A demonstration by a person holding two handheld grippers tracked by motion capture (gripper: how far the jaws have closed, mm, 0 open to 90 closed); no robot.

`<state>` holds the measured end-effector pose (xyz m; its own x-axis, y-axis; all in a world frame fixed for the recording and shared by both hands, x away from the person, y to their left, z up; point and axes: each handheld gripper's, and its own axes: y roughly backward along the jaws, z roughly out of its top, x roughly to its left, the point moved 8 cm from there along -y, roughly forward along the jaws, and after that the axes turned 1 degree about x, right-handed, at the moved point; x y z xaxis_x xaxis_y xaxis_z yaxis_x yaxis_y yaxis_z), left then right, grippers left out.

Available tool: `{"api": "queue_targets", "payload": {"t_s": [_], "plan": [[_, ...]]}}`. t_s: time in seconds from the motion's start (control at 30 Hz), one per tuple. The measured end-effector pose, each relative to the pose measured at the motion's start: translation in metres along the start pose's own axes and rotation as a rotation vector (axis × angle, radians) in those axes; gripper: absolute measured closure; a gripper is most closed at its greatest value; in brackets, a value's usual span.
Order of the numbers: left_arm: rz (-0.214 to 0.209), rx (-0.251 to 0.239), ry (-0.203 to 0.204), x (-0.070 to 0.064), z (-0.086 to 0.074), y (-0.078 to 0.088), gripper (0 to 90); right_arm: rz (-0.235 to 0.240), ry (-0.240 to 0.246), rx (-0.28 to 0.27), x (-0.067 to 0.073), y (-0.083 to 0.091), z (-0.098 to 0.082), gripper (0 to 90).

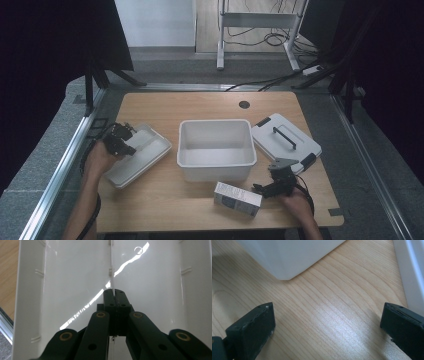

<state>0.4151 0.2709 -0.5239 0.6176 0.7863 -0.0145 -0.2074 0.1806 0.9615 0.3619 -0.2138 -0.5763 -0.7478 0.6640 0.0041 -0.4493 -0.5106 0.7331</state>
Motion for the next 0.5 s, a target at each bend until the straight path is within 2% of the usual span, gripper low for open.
{"api": "queue_targets", "payload": {"t_s": [0.2, 0.37, 0.43, 0.5], "plan": [[0.017, 0.006, 0.004, 0.001, -0.005, -0.015, 89.7, -0.001, -0.001, -0.001, 0.000, 0.000, 0.000, 0.0], [0.014, 0.005, 0.016, 0.000, -0.008, -0.024, 89.5, -0.001, -0.002, 0.000, 0.000, 0.000, 0.000, 0.0], [0.007, 0.001, 0.027, -0.001, -0.008, -0.025, 88.9, -0.001, -0.003, 0.000, 0.000, 0.000, 0.000, 0.0], [-0.019, -0.005, 0.038, -0.003, -0.008, -0.024, 83.8, -0.001, -0.003, 0.000, 0.000, 0.000, 0.000, 0.0]]}}
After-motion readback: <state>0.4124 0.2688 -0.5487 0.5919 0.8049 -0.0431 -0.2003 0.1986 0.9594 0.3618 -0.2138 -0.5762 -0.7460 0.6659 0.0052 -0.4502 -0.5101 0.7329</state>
